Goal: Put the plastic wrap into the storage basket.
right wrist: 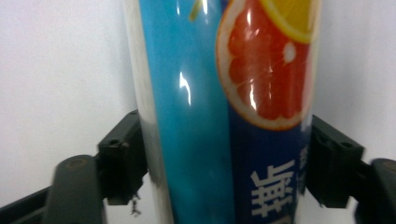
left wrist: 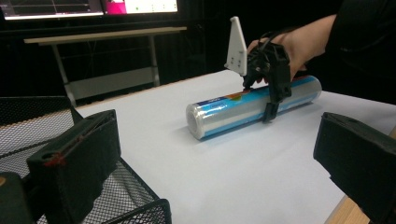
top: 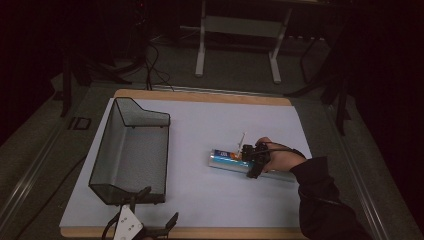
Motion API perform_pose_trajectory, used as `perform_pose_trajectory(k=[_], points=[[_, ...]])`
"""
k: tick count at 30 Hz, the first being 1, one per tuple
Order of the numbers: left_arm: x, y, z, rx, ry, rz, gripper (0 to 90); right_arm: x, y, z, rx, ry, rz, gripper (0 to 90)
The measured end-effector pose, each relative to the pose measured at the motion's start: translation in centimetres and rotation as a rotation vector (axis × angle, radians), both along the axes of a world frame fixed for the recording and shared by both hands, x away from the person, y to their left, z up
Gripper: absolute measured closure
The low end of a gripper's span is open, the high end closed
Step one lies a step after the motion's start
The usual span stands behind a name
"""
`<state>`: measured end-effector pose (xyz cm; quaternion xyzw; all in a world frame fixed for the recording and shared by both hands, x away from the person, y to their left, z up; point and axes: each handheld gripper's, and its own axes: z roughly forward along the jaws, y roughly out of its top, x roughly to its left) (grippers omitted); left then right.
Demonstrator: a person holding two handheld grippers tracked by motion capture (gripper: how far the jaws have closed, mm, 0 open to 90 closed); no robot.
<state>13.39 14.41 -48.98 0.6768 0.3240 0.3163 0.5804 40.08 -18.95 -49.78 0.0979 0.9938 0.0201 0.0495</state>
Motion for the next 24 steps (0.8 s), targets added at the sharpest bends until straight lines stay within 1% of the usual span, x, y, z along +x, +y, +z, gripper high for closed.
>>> perform_pose_trajectory(k=[1, 3, 5, 10, 12, 13, 15, 17, 19, 20, 23, 24], points=[[0.0, 0.0, 0.0, 0.000, 0.000, 0.000, 1.1, 0.0, -0.2, -0.2, 0.014, -0.004, 0.002, 28.8], [0.0, 0.0, 0.0, 0.000, 0.002, 0.000, 1.1, 0.0, -0.5, -0.4, 0.043, 0.003, 0.002, 29.7], [0.1, -0.1, -0.1, 0.001, 0.004, 0.000, 1.1, 0.1, -0.7, -0.4, 0.058, 0.002, 0.011, 30.1], [0.1, -0.1, -0.1, 0.003, 0.006, 0.004, 1.1, -0.1, -0.5, -0.2, 0.044, -0.008, 0.030, 30.9], [0.1, -0.1, -0.1, 0.004, 0.007, 0.006, 1.1, -0.2, -0.5, -0.2, 0.047, -0.018, 0.036, 31.1], [0.1, -0.1, -0.1, 0.004, 0.009, 0.007, 1.1, -0.3, -0.6, -0.2, 0.052, -0.021, 0.033, 31.3], [0.2, -0.1, -0.1, 0.004, 0.010, 0.006, 1.2, -0.2, -0.7, -0.2, 0.065, -0.010, 0.017, 31.4], [0.2, -0.1, -0.1, 0.005, 0.011, 0.005, 1.1, -0.2, -0.9, 0.1, 0.089, -0.003, -0.002, 31.4], [0.2, -0.2, -0.2, 0.004, 0.011, 0.004, 1.1, -0.1, -1.0, 0.2, 0.091, -0.009, -0.005, 31.5], [0.2, -0.2, -0.2, 0.004, 0.009, 0.002, 1.1, -0.1, -1.0, 0.3, 0.098, -0.015, -0.012, 31.4], [0.2, -0.3, -0.2, 0.004, 0.008, 0.002, 1.2, -0.1, -1.3, 1.3, 0.134, -0.010, -0.040, 31.6], [0.2, -0.2, -0.2, 0.004, 0.008, 0.003, 1.2, -0.1, -1.3, 1.6, 0.141, -0.023, -0.043, 31.6]])
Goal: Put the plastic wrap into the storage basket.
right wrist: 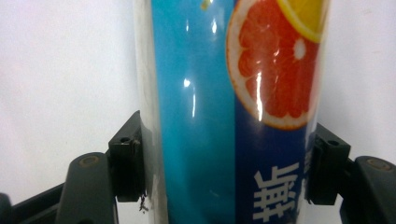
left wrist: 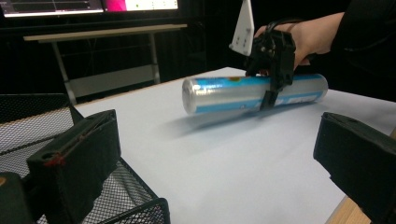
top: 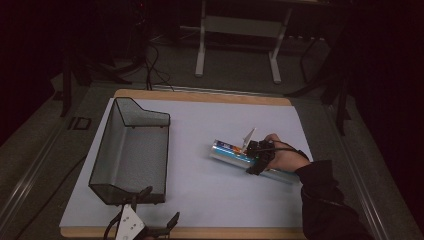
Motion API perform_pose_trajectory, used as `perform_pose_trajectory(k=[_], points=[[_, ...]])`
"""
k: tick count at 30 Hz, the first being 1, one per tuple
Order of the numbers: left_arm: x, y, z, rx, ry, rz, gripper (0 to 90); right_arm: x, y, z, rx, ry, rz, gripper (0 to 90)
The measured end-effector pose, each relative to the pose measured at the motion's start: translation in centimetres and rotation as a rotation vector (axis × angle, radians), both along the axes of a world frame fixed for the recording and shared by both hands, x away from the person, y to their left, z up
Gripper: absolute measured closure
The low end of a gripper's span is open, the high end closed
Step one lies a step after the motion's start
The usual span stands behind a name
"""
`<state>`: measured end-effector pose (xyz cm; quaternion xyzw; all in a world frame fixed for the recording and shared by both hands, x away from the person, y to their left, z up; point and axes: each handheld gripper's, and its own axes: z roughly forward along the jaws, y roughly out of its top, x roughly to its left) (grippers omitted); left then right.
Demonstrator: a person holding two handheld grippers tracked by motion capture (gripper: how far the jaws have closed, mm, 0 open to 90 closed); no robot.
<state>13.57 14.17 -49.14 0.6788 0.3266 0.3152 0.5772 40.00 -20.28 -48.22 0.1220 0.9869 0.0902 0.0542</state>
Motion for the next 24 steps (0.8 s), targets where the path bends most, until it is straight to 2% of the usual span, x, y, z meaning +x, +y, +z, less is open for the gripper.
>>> perform_pose_trajectory(k=[3, 8, 10, 13, 15, 19, 24], points=[[0.0, 0.1, 0.0, 0.000, -0.001, 0.004, 1.1, 0.1, -0.2, 0.9, 0.037, -0.020, -0.033, 31.6], [-0.1, 0.1, 0.0, 0.001, -0.005, 0.005, 1.1, 0.0, -0.4, 2.7, 0.087, -0.062, -0.051, 31.7], [-0.1, 0.1, 0.0, 0.002, -0.006, 0.005, 1.2, -0.1, -0.3, 3.3, 0.095, -0.061, -0.063, 31.7], [-0.1, 0.0, 0.1, 0.002, -0.009, 0.007, 1.1, -0.3, -0.2, 4.4, 0.136, -0.086, -0.073, 31.7], [-0.1, 0.0, 0.1, -0.003, -0.009, 0.007, 1.1, -0.2, -0.1, 5.1, 0.180, -0.100, -0.098, 31.7], [-0.1, 0.1, 0.1, -0.003, -0.010, 0.009, 1.1, -0.1, 0.1, 6.5, 0.273, -0.099, -0.166, 31.7], [-0.1, 0.1, 0.1, -0.003, -0.009, 0.009, 1.1, -0.1, 0.8, 8.3, 0.370, -0.124, -0.189, 31.8]])
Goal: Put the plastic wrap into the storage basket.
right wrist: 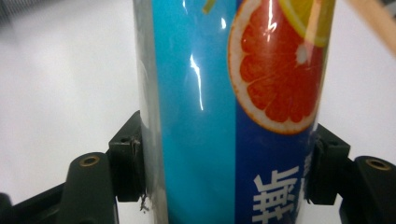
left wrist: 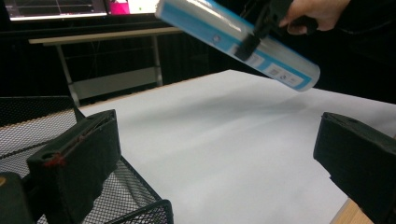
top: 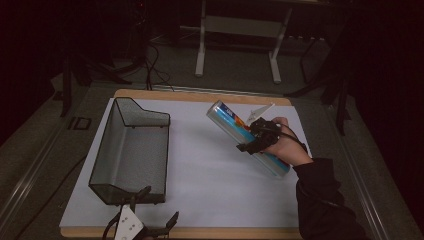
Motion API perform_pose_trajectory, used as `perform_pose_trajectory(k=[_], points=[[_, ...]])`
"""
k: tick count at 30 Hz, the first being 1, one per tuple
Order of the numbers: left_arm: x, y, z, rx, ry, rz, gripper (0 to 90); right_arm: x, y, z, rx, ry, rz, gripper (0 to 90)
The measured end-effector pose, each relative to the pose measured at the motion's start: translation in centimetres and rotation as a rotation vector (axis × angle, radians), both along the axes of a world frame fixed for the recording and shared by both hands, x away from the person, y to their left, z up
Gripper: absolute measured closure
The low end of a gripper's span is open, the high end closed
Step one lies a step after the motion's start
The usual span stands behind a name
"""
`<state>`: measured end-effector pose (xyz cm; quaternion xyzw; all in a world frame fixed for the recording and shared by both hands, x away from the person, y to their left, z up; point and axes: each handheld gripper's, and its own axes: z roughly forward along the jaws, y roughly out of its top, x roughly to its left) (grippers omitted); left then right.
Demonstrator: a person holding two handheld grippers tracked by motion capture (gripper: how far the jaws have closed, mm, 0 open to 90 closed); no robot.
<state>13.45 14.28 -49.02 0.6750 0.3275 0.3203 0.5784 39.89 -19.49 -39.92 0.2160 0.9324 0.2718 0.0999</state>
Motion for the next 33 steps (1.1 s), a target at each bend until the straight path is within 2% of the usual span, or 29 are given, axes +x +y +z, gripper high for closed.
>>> perform_pose_trajectory(k=[5, 10, 13, 14, 15, 20, 24, 26, 27, 29, 33], points=[[0.0, 0.0, 0.0, 0.002, -0.003, 0.000, 1.2, -0.3, 1.2, 1.9, 0.061, -0.048, -0.024, 31.8], [-0.1, 0.0, 0.0, 0.005, -0.005, 0.001, 1.2, -0.5, 3.0, 3.6, 0.132, -0.034, -0.017, 31.9], [-0.1, 0.0, 0.0, 0.002, -0.007, 0.003, 1.1, -0.6, 4.0, 4.0, 0.138, -0.042, -0.020, 31.8], [-0.1, 0.1, 0.0, 0.003, -0.008, 0.003, 1.1, -0.7, 4.5, 4.2, 0.148, -0.054, -0.021, 31.8], [-0.1, 0.1, 0.1, 0.000, -0.009, 0.003, 1.1, -0.8, 5.6, 4.6, 0.165, -0.050, -0.029, 31.8], [-0.2, 0.2, 0.1, -0.003, -0.011, 0.005, 1.1, -0.9, 8.4, 5.4, 0.240, -0.030, -0.042, 31.8], [-0.2, 0.3, 0.1, -0.006, -0.013, 0.001, 1.2, -1.3, 10.7, 5.7, 0.263, -0.039, -0.050, 31.8], [-0.2, 0.3, 0.1, -0.007, -0.014, 0.002, 1.1, -1.3, 11.2, 5.7, 0.280, -0.036, -0.043, 31.8], [-0.2, 0.3, 0.1, -0.008, -0.014, -0.001, 1.1, -1.4, 12.4, 6.0, 0.316, -0.014, -0.049, 31.8], [-0.3, 0.4, 0.2, -0.005, -0.019, 0.002, 1.1, -1.4, 13.3, 6.2, 0.345, 0.010, -0.037, 31.9], [-0.3, 0.5, 0.2, -0.010, -0.018, 0.007, 1.2, -1.9, 15.5, 6.5, 0.362, -0.010, -0.049, 31.8]])
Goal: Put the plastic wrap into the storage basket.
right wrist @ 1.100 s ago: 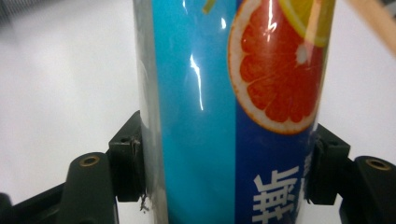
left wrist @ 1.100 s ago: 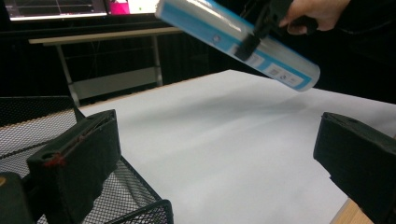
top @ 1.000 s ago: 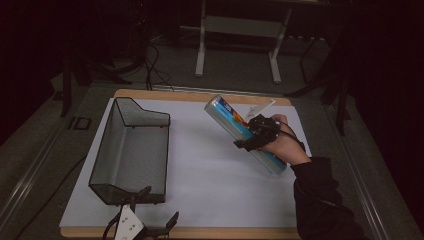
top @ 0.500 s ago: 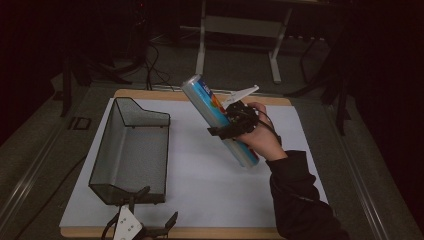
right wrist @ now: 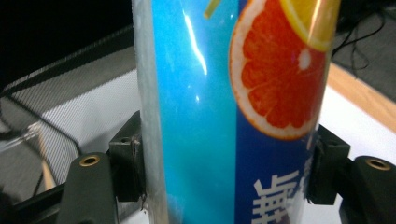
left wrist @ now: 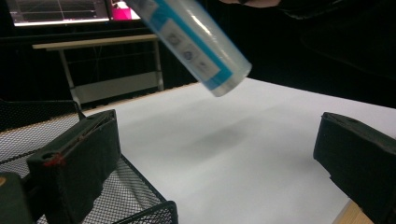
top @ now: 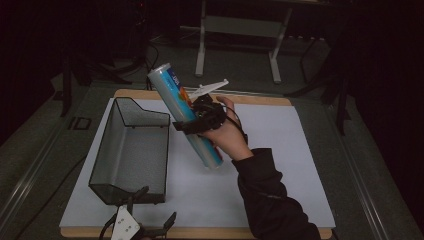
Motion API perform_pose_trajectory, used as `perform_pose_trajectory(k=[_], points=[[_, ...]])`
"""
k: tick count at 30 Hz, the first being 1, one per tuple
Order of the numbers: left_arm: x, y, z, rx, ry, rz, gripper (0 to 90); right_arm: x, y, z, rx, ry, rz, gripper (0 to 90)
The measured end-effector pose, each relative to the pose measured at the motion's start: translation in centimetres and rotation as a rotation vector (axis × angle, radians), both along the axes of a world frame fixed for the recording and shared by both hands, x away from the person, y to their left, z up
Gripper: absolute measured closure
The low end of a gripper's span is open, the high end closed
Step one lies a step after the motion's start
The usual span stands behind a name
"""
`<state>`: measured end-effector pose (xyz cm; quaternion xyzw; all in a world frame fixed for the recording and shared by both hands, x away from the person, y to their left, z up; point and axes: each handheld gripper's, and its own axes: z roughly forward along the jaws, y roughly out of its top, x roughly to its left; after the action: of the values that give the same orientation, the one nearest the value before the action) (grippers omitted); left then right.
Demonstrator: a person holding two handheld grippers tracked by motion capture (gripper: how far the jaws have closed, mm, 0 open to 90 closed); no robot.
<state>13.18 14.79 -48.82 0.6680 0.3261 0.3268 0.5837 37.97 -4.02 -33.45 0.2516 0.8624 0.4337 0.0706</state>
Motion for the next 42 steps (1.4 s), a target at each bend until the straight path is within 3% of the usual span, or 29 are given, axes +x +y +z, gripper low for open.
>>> perform_pose_trajectory(k=[10, 14, 17, 22, 28, 34, 36, 42], points=[[-0.1, 0.4, 0.1, 0.000, -0.007, 0.008, 1.1, 0.4, 4.3, -0.5, 0.179, 0.079, -0.075, 31.8], [-0.2, 0.5, 0.1, -0.005, -0.012, 0.010, 1.2, 0.5, 5.8, -1.3, 0.212, 0.085, -0.116, 31.8], [-0.2, 0.6, 0.1, -0.004, -0.013, 0.009, 1.1, 0.7, 6.7, -2.1, 0.257, 0.148, -0.134, 31.9], [-0.2, 0.6, 0.1, -0.001, -0.017, 0.010, 1.2, 0.7, 8.4, -3.7, 0.275, 0.197, -0.155, 31.8], [-0.2, 0.6, 0.0, 0.018, -0.013, 0.010, 1.1, 0.6, 9.5, -5.9, 0.348, 0.288, -0.197, 31.8], [-0.2, 0.7, 0.0, 0.014, -0.013, 0.016, 1.1, 0.8, 9.6, -7.8, 0.360, 0.341, -0.276, 31.8], [-0.1, 0.7, 0.0, 0.014, -0.012, 0.013, 1.2, 0.5, 9.7, -8.3, 0.336, 0.345, -0.306, 31.8], [-0.2, 0.6, 0.0, 0.018, -0.014, 0.012, 1.1, -0.2, 9.9, -10.2, 0.299, 0.381, -0.318, 31.8]])
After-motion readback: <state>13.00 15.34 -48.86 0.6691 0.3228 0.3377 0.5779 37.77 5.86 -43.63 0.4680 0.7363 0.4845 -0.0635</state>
